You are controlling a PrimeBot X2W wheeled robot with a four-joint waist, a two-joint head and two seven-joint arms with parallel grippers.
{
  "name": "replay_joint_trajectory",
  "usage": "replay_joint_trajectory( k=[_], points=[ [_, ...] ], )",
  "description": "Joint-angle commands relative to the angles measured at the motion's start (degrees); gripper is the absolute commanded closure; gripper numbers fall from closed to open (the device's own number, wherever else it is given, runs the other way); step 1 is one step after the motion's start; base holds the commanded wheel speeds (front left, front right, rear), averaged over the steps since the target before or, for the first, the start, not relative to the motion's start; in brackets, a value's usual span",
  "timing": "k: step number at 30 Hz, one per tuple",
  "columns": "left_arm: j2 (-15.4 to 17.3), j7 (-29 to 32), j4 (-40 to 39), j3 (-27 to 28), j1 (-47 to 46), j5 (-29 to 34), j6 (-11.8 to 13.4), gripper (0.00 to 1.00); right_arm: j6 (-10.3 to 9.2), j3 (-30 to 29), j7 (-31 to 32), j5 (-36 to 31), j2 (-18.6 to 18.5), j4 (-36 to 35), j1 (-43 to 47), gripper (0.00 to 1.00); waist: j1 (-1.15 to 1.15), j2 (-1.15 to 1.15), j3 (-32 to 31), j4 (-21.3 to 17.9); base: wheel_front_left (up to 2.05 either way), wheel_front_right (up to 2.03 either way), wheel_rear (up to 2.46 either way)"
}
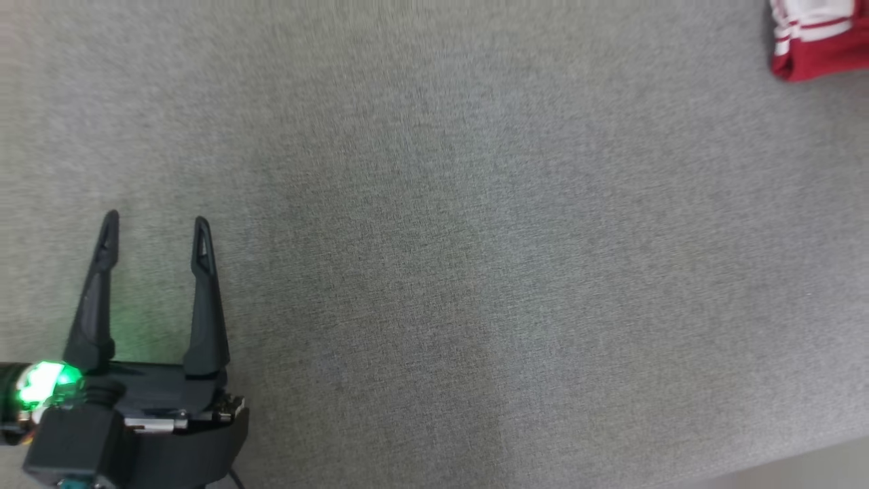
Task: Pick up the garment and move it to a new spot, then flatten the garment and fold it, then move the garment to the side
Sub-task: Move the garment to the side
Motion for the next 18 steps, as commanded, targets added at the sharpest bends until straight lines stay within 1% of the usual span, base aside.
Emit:
replay_joint_trajectory(
  k=[1, 4, 6, 9, 15, 18],
  points=[
    [-0.27, -0.33, 0.50, -0.01, 0.66, -0.28, 0.23, 0.00, -0.19, -0.88, -0.86, 1.61, 0.94, -0.46, 0.97, 0.00, 0.00, 0.00, -3.17, 1.07, 0.00, 0.00, 0.00],
    [-0.58, -0.45, 2.11, 0.46, 1.98, -1.42, 0.38, 0.00, -0.18, -2.50, -2.48, 2.19, 2.43, -2.42, 2.11, 0.00, 0.00, 0.00, -6.59, 1.53, 0.00, 0.00, 0.00],
    [-0.85, -0.56, 3.02, 0.70, 2.94, -2.18, 0.38, 0.00, -0.18, -3.36, -2.83, 2.43, 4.04, -4.32, 3.57, 0.00, 0.00, 0.00, -8.85, 1.75, 0.00, 0.00, 0.00],
    [-1.24, -0.57, 3.80, 1.41, 4.29, -3.35, 0.64, 0.00, -0.19, -6.23, -2.93, 2.85, 5.55, -9.28, 5.50, 0.00, 0.00, 0.00, -11.98, 2.04, 0.00, 0.00, 0.00],
    [-2.12, -0.55, 5.80, 2.71, 7.24, -4.84, 0.70, 0.00, -0.18, -13.29, -2.94, 0.50, 8.55, -20.08, 15.76, 0.00, 0.00, 0.00, -18.42, 2.70, 0.00, 0.00, 0.00],
    [-2.57, -0.55, 6.86, 3.32, 8.93, -5.51, 0.68, 0.00, -0.18, -17.29, -2.94, -0.55, 10.26, -24.58, 22.61, 0.00, 0.00, 0.00, -21.22, 3.31, 0.00, 0.00, 0.00]
  ],
)
